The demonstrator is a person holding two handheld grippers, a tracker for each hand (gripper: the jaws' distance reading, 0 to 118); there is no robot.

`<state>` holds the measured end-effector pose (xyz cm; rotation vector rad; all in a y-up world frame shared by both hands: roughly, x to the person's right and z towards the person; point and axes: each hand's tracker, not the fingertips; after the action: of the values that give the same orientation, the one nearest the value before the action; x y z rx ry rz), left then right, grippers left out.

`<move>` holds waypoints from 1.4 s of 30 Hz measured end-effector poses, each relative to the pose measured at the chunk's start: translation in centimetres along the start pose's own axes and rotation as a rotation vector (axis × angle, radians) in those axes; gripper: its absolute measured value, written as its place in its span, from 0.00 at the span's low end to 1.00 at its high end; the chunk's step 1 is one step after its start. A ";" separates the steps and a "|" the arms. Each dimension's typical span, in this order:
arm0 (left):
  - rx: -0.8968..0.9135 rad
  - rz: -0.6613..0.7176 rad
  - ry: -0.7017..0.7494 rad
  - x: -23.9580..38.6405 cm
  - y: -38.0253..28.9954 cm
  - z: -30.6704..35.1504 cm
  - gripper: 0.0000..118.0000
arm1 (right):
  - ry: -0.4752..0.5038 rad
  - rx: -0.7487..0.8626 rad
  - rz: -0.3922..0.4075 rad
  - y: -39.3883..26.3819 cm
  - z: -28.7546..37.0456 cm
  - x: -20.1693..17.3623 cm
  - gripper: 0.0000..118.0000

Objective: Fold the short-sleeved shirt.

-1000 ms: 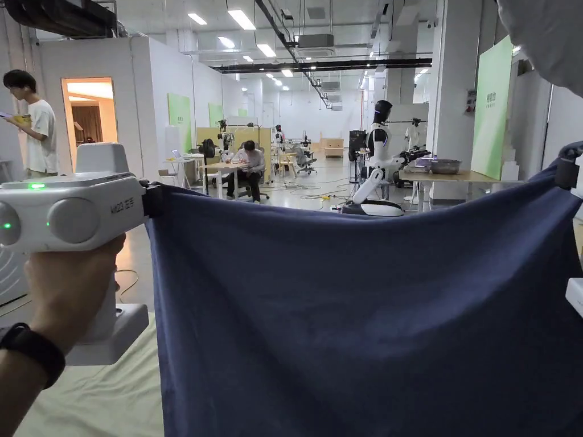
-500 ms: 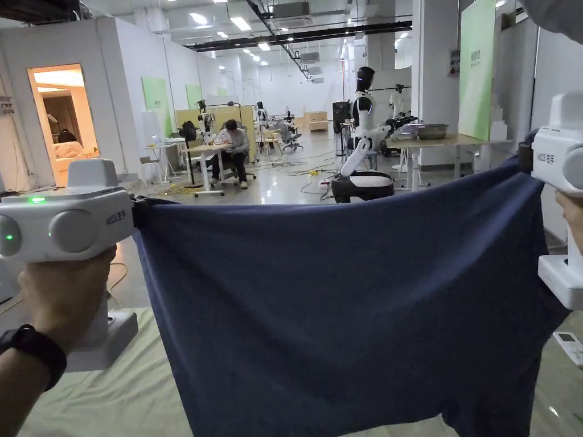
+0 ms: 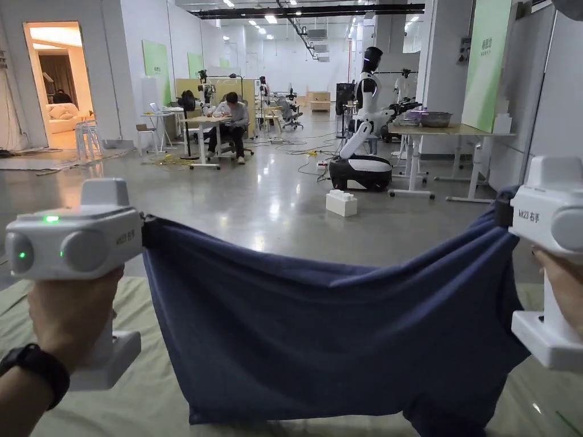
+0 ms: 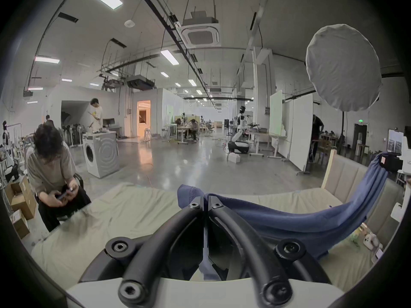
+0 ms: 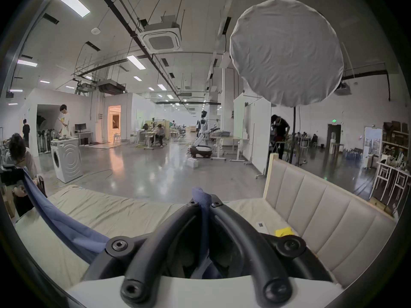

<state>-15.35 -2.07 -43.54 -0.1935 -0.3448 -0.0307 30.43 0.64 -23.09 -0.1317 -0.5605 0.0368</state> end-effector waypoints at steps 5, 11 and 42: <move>-0.031 0.055 -0.060 -1.7 -5.4 3.9 0.02 | 0.075 -0.066 -0.074 -4.7 3.9 1.3 0.03; -0.072 0.089 -0.154 -3.8 -13.6 12.8 0.02 | 0.122 -0.125 -0.155 -14.2 13.7 4.5 0.03; -0.466 0.142 -0.136 -10.8 -34.9 28.9 0.79 | 0.022 -0.686 -0.264 -34.8 31.7 10.2 0.66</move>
<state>-37.30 -30.71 -14.15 -0.6837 -0.4555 0.0429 22.17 -29.49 13.56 -0.7230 -0.5462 -0.4178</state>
